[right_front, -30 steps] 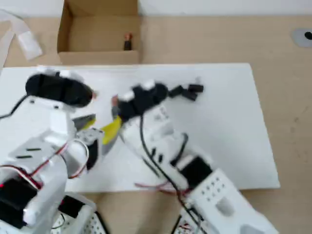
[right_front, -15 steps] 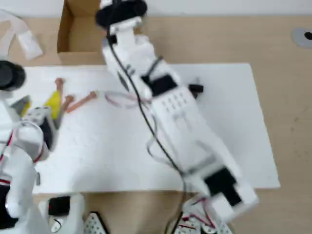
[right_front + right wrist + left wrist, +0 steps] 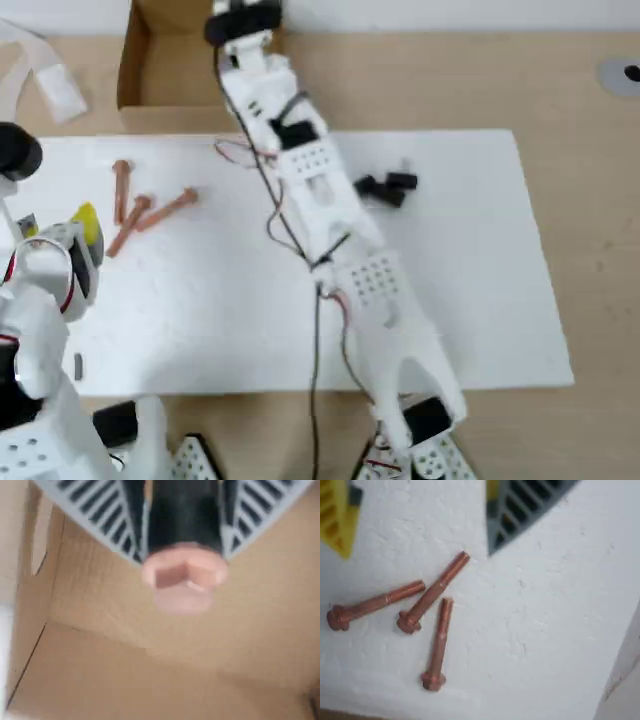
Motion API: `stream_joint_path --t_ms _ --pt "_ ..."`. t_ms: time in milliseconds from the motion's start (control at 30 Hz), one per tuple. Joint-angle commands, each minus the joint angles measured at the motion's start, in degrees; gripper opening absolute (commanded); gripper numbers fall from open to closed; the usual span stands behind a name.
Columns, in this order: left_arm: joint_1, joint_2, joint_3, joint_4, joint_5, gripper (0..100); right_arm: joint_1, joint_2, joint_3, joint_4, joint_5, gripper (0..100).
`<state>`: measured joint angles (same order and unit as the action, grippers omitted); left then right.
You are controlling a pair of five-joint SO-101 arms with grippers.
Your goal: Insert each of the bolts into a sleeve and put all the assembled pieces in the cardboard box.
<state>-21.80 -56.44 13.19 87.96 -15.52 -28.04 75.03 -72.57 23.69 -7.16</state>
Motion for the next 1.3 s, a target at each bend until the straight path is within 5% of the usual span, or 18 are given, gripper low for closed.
stream_joint_path --t_ms 0,267,667,1267 --pt "-1.0 0.0 1.8 -1.1 -0.1 19 1.1 10.1 -17.5 -1.8 3.1 0.9" --pt "-0.6 0.0 5.9 -1.4 0.1 19 0.7 14.3 -22.5 8.4 4.7 16.7" --pt "-0.9 9.3 14.3 -16.1 0.2 19 1.0 9.5 -23.0 15.6 4.5 24.9" --pt "-0.5 73.5 -34.7 -8.4 0.1 19 1.1 -8.3 -22.9 35.7 4.5 24.7"
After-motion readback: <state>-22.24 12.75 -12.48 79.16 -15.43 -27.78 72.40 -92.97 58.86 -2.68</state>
